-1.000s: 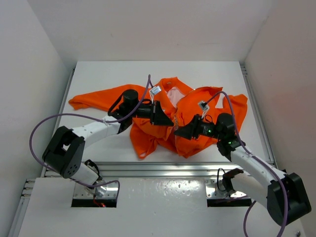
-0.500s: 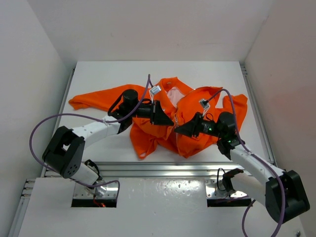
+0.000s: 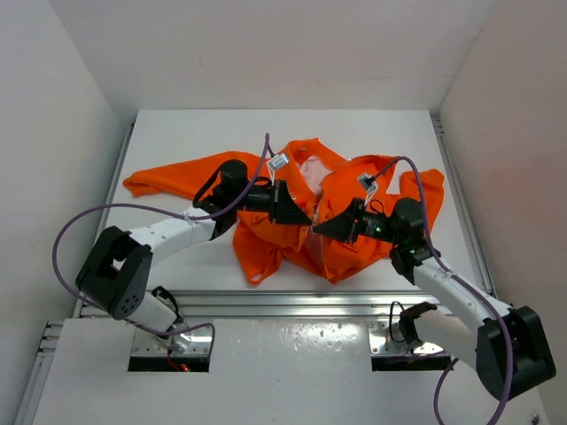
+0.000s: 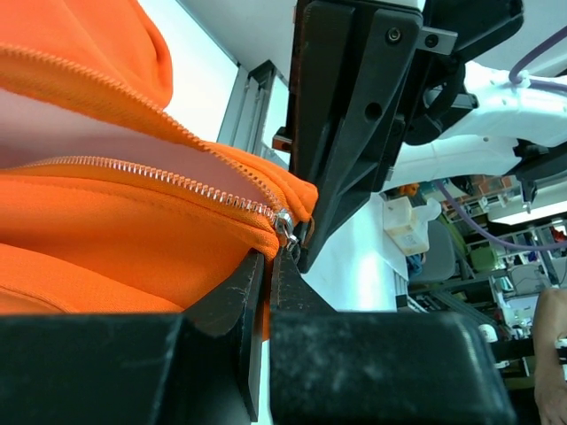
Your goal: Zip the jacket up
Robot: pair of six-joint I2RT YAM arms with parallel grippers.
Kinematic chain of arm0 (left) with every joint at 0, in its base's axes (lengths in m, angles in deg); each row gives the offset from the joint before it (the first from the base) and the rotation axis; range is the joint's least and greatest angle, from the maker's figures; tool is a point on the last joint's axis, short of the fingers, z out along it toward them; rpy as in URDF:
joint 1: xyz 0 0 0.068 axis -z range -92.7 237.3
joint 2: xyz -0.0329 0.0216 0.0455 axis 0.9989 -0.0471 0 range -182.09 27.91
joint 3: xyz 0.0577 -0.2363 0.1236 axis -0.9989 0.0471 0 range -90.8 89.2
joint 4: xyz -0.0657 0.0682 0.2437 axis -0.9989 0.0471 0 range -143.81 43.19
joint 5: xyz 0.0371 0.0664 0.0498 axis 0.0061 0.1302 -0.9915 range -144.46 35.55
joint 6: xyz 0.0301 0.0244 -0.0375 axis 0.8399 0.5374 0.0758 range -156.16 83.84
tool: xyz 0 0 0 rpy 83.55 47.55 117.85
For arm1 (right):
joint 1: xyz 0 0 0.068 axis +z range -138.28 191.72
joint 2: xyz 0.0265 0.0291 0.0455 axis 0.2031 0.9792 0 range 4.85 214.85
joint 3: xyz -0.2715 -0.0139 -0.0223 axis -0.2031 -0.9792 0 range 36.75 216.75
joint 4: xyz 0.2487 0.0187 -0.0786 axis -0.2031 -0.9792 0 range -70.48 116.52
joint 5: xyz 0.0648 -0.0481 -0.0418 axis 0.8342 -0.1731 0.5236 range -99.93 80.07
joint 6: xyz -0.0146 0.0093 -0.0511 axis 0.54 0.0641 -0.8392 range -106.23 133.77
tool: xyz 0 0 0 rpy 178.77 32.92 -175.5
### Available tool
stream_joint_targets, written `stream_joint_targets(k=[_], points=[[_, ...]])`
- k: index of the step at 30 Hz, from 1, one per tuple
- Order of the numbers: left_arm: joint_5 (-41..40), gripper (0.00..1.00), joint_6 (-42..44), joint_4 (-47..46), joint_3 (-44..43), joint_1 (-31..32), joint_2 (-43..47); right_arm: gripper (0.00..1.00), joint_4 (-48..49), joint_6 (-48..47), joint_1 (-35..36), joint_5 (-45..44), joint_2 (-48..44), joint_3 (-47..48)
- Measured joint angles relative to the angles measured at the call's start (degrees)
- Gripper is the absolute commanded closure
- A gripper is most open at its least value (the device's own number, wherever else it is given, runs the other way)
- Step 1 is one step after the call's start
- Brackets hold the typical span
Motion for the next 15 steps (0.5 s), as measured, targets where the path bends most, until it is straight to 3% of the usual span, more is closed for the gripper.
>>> stream_joint_targets(k=[6,15], points=[[-0.70,1.00,5.57,4.52,-0.04,0.33,1.01,1.00,-3.13,0.09,0.55,-0.26,-0.83,0.02],[-8.35,1.00,20.02,13.53,-0.15,3.32,6.73,1.00,-9.94,2.89,1.01,-1.62,-1.75,1.88]])
